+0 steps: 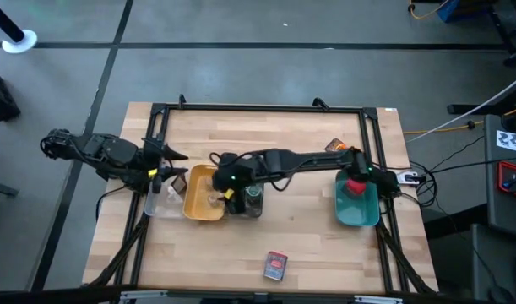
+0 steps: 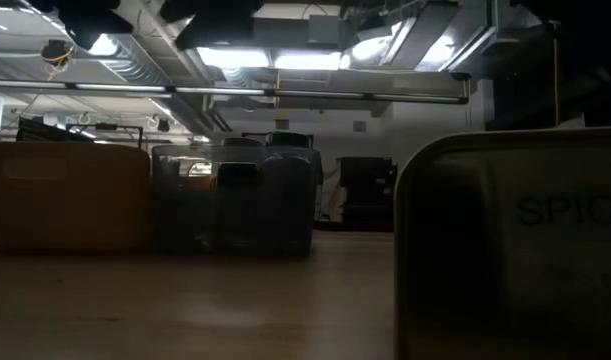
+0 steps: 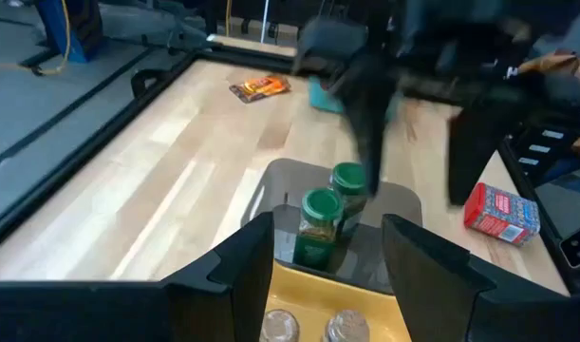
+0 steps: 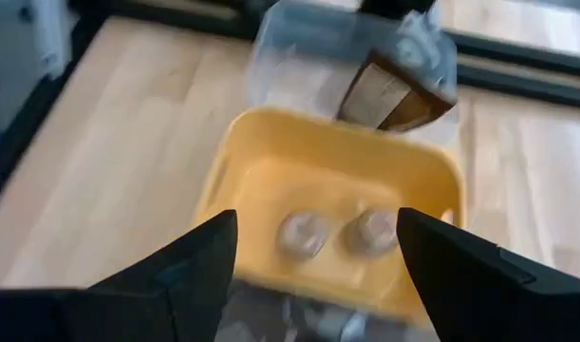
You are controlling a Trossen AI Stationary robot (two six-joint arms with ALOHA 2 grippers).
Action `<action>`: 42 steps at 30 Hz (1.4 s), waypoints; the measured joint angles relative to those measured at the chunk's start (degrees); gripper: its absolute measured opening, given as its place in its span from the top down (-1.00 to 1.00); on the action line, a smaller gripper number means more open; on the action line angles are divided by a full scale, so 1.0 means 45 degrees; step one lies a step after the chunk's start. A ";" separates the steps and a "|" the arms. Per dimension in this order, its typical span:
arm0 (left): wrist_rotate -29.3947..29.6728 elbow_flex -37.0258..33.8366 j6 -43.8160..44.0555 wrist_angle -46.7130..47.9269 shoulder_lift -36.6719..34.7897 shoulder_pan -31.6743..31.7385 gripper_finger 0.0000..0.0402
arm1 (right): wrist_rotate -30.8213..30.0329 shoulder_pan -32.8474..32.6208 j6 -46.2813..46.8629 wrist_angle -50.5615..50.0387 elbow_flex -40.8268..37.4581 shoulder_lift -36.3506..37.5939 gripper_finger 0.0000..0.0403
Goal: Sort spices by type
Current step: Put the red spice can into the green bin
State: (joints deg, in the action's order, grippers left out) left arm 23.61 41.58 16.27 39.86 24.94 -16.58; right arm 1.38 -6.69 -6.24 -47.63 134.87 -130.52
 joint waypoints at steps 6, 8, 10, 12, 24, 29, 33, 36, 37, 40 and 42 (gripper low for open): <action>-0.0577 0.0000 -0.0060 -0.1121 0.1196 -0.0014 0.10 | 0.0177 -0.0929 0.0877 -0.2830 0.0039 0.0777 -0.44; -0.1036 0.0000 -0.0553 -0.2005 0.1833 -0.0059 0.10 | 0.0268 -0.1292 0.1524 -0.3911 0.0034 0.0901 -0.44; -0.1480 0.0000 -0.1006 -0.3078 0.2608 -0.0209 0.10 | 0.0268 -0.1701 0.2454 -0.5044 0.0034 0.0928 -0.44; -0.1633 0.0000 -0.1111 -0.4141 0.3391 -0.0389 0.10 | 0.0273 -0.2124 0.3446 -0.5744 0.0021 0.0928 -0.44; -0.2472 -0.0005 -0.1715 -0.8116 0.7502 -0.1791 0.10 | -0.0036 -0.4465 0.6468 -0.4953 -0.1174 0.0870 -0.44; -0.2549 -0.0005 -0.1855 -0.9515 0.8922 -0.2428 0.10 | -0.1935 -0.5182 0.8582 -0.5820 -0.1458 0.0870 -0.42; -0.2553 -0.0005 -0.2502 -1.0786 1.0127 -0.2883 0.10 | -0.2854 -0.5634 1.0244 -0.6059 -0.2075 0.0870 -0.29; -0.2554 0.0000 -0.3011 -1.2088 1.1058 -0.3158 0.10 | -0.3075 -0.5884 1.1290 -0.5962 -0.2570 0.0870 -0.13; -0.2554 0.0000 -0.3148 -1.2523 1.1385 -0.3245 0.10 | -0.3083 -0.5947 1.1678 -0.5958 -0.2785 0.0870 -0.07; -0.2614 0.0004 -0.3385 -1.3866 1.2389 -0.3450 0.10 | -0.3078 -0.6058 1.2838 -0.6024 -0.3369 0.0865 0.13; -0.2841 0.0118 -0.3395 -1.4519 1.3102 -0.3544 0.10 | -0.3078 -0.6125 1.3473 -0.6014 -0.3684 0.0865 0.26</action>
State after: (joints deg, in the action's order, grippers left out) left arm 10.83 42.11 0.99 -25.48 83.90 -32.53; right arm -12.47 -34.25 54.39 -74.70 118.29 -126.63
